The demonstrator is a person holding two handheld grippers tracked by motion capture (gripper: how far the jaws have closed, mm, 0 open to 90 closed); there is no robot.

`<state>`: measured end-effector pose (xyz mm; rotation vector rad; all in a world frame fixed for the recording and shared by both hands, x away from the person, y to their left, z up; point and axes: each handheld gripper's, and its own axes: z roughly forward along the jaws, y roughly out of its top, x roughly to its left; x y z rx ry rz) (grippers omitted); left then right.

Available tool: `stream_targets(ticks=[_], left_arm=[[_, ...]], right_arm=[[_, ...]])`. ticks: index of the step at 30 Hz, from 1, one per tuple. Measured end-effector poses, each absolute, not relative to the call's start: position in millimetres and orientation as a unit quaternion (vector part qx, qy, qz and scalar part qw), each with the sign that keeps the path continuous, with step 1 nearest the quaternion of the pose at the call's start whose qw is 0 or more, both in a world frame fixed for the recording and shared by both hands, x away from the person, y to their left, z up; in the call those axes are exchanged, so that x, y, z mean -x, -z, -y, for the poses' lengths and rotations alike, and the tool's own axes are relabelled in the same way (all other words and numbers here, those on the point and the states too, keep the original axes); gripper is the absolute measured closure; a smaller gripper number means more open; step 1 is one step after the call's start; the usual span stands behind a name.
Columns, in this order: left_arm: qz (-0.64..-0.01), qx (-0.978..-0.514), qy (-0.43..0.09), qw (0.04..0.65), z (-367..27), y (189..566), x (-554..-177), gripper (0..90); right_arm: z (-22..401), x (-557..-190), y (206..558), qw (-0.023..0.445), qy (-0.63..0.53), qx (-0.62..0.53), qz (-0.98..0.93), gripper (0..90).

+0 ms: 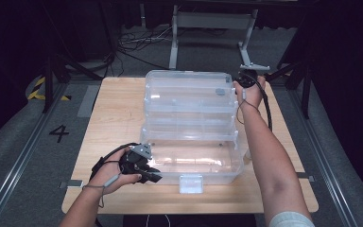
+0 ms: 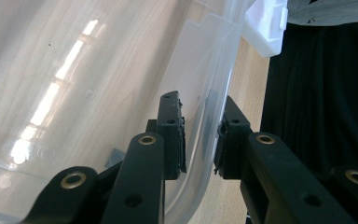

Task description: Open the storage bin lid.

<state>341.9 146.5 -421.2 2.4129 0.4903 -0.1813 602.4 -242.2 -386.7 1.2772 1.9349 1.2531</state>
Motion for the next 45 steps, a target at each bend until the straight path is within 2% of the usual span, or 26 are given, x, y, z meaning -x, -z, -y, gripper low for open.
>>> stream_targets(ticks=[8,9,12,21,28,32,40,45], left_arm=[[-0.188,-0.923,0.069,0.329,-146.4,421.2,-341.8,75.5],[-0.187,-0.923,0.069,0.329,-146.5,421.2,-341.7,75.4],[-0.188,-0.923,0.069,0.328,-146.4,420.9,-342.1,75.4],[-0.177,-0.923,0.068,0.335,-144.8,413.5,-343.2,72.4],[-0.184,-0.909,0.061,0.368,-153.7,396.8,-344.2,65.2],[-0.192,-0.904,0.050,0.379,-160.2,390.6,-345.4,63.4],[-0.210,-0.893,0.036,0.396,-171.9,382.9,-348.0,53.4],[-0.247,-0.878,0.011,0.409,-189.2,376.7,-351.0,48.1]], right_arm=[[241.2,-603.1,390.0,0.253,-0.445,-0.462,-0.724,80.9],[241.3,-602.8,390.8,0.257,-0.439,-0.459,-0.728,83.3],[246.8,-600.7,390.0,0.246,-0.456,-0.461,-0.720,80.7],[258.9,-583.9,370.0,0.264,-0.475,-0.437,-0.717,78.4],[273.5,-554.4,346.3,0.271,-0.512,-0.401,-0.710,75.5],[279.6,-532.5,335.2,0.264,-0.536,-0.370,-0.711,73.2],[291.5,-488.3,320.3,0.246,-0.544,-0.322,-0.735,66.5],[305.9,-461.5,317.0,0.238,-0.546,-0.308,-0.742,64.1]])
